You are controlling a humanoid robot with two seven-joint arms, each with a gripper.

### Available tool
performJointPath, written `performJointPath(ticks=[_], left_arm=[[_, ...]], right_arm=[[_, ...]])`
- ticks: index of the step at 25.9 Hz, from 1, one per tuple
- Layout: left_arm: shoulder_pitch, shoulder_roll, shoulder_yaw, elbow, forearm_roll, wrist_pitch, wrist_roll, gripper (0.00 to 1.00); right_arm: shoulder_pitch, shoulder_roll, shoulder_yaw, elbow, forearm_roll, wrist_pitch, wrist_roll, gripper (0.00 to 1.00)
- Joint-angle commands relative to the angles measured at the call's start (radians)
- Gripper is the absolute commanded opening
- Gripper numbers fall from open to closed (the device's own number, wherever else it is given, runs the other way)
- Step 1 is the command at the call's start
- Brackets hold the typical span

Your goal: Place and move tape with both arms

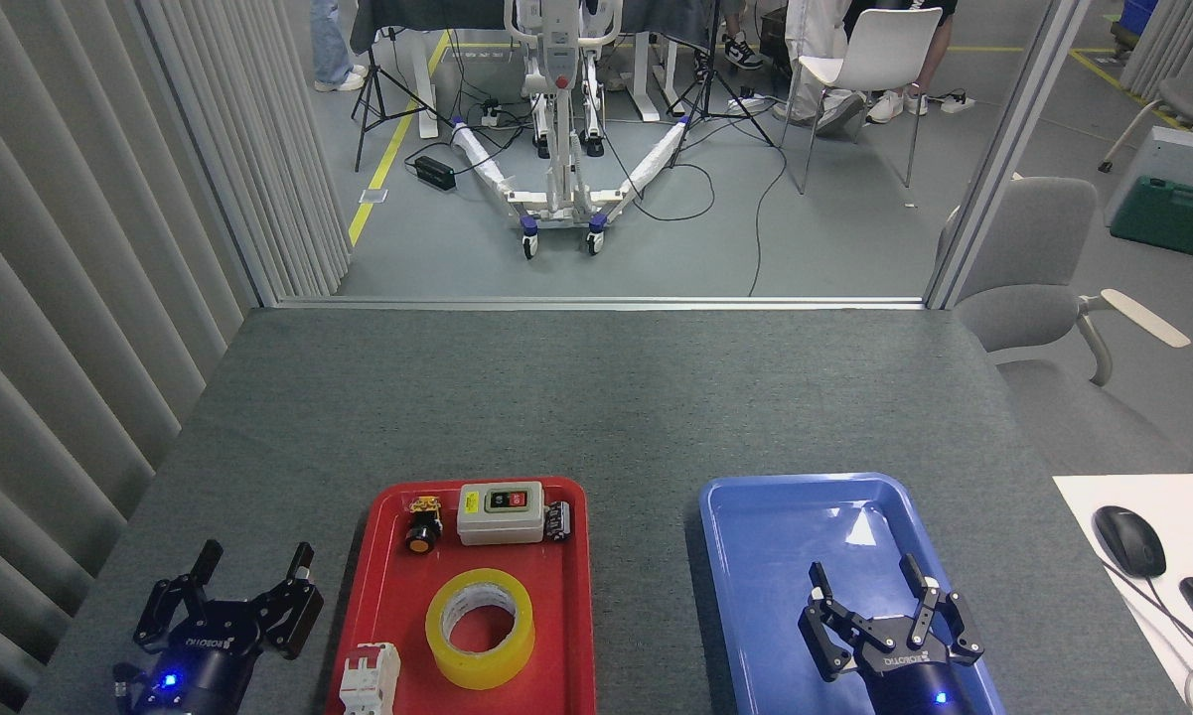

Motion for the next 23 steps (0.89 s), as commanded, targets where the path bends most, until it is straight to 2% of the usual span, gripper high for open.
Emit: performJointPath(ticks=[1,8,23], left_arm=[[0.0,-0.001,0.0,0.0,-0.002,0.016,-0.002,1.0],[0.009,-0.007,-0.003,-0.051,-0.003,0.127,-0.007,1.0],[-0.003,0.006,0.007,-0.04,0.001,0.139,-0.044,1.0]], right_arm=[[0.004,0.0,0.0,0.001,0.0,0.001,-0.003,0.99],[0.004,0.0,-0.002,0.001,0.0,0.001,-0.003,0.99],[0.004,-0.002,-0.002,0.001,0.0,0.001,-0.003,0.99]])
